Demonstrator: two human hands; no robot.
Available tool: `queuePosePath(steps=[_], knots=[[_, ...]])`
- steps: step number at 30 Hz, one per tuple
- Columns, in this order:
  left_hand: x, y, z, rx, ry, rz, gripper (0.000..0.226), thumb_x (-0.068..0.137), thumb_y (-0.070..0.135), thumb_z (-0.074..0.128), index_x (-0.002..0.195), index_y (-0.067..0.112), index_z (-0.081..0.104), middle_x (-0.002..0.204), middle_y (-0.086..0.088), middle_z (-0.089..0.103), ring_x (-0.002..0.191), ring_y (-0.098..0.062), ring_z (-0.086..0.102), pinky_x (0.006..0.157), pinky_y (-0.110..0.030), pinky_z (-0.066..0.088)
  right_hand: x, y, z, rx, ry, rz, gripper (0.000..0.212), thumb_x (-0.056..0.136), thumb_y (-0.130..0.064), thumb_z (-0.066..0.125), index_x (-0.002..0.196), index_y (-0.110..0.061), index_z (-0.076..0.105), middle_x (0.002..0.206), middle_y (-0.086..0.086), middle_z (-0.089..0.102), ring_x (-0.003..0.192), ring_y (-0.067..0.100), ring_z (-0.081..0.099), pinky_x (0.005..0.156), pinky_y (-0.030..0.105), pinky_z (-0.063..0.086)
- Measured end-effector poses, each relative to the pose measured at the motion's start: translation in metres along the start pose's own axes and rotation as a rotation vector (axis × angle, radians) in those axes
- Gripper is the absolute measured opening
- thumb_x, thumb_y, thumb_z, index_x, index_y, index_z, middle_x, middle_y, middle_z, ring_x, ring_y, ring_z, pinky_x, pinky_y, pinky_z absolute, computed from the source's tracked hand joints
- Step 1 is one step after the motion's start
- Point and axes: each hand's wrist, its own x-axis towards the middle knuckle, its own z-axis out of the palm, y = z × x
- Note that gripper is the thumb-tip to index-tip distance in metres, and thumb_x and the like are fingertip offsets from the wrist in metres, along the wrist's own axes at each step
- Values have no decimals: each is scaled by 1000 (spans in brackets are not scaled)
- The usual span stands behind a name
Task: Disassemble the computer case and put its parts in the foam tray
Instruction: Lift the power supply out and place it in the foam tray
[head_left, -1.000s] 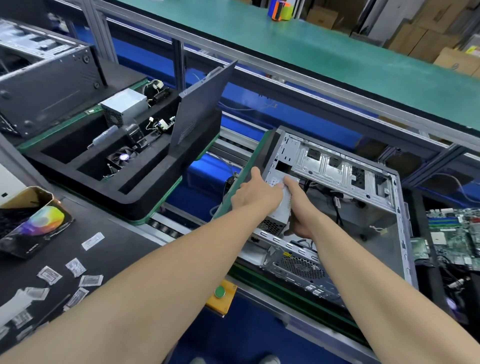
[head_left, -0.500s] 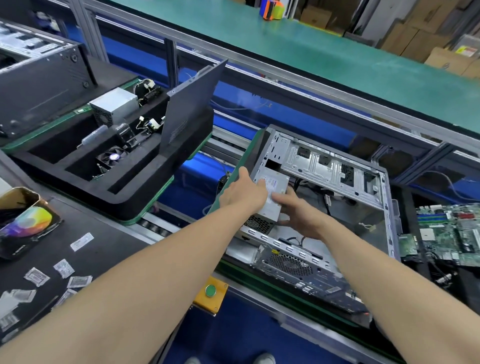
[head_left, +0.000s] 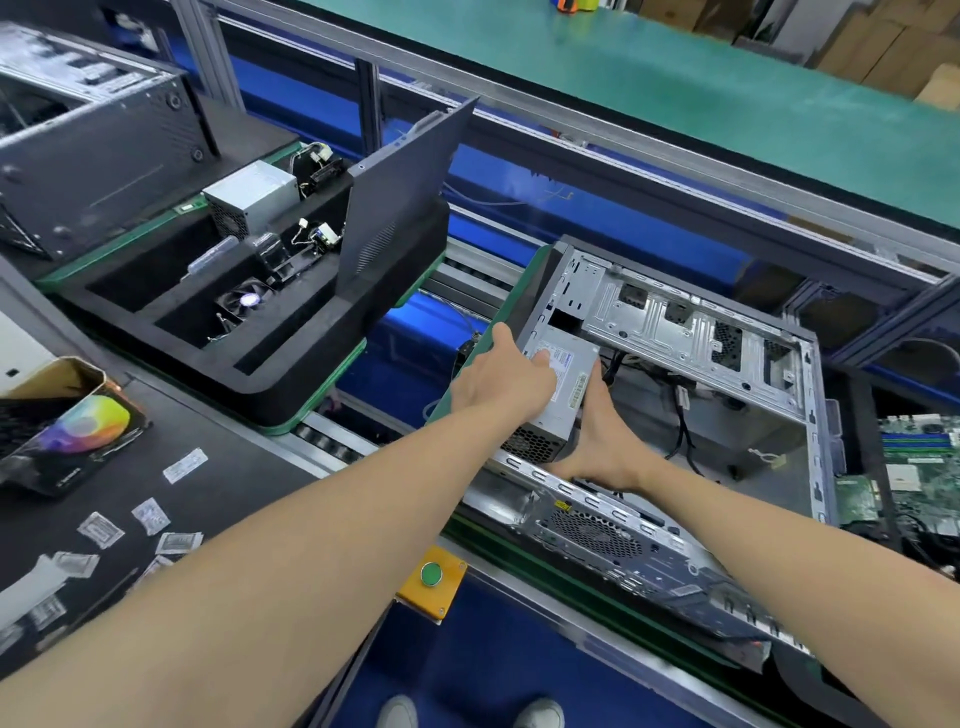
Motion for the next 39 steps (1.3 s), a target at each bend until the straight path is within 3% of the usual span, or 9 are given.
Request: queuePosePath(steps=[4,9,13,16,22,25,30,36,39], knots=[[-2,1,-2,-19,-1,-9,40,101,52,38,129,24,35,114,-5,64,90,-31,53,85,-47,46,1,3,-6,-15,-3,4,162,52,-42,99,165,-29,-17,159,3,33,152,20,28,126,42,31],[-3,4,-1,22,15,-11,51,100,56,40,139,24,32,123,-6,64,92,-30,52,82,-45,42,-8,5,-17,-34,-16,37,174,47,-68,98,161,-38,-30,166,-14,14,153,2,14,120,26,17],[-2,3,0,28,19,-11,57,98,58,41,143,25,29,129,-9,63,111,-37,59,95,-50,46,-11,-1,-18,-22,-41,66,176,45,-71,97,159,-38,-34,167,-18,5,154,0,11,128,36,18],[0,2,2,33,15,-16,61,96,60,42,145,26,28,131,-9,62,112,-39,59,92,-50,46,-12,0,-25,119,-122,107,173,53,-52,105,162,-33,-28,175,-15,-4,162,7,5,132,47,17],[4,0,2,7,-26,-41,67,88,70,46,138,29,29,132,-6,61,108,-37,59,81,-45,44,-12,-24,-31,725,-68,382,133,62,-76,89,165,-44,12,174,-11,21,159,25,26,112,69,43],[1,-2,1,-14,-47,-49,91,78,79,53,149,30,23,140,-5,58,117,-38,60,81,-44,46,-11,-28,-23,644,89,481,128,60,-70,94,157,-44,16,163,1,41,146,35,47,93,65,59],[-4,-2,-1,-28,-64,-33,121,63,93,55,158,32,11,152,-6,50,128,-40,54,86,-49,46,-24,-19,-32,710,86,441,93,77,-46,94,146,-38,31,128,-2,75,115,31,74,87,58,63],[-6,-1,1,6,-5,24,95,82,85,41,153,26,21,144,-11,53,121,-39,57,97,-54,49,-33,-24,-40,734,143,450,75,82,-31,90,141,-31,44,115,2,80,103,32,78,76,47,64],[-11,-1,1,75,2,119,89,83,85,42,153,35,20,149,-13,39,123,-39,54,97,-51,46,-35,-28,-44,717,146,453,65,85,-30,89,137,-24,50,116,4,80,105,30,78,76,43,64]])
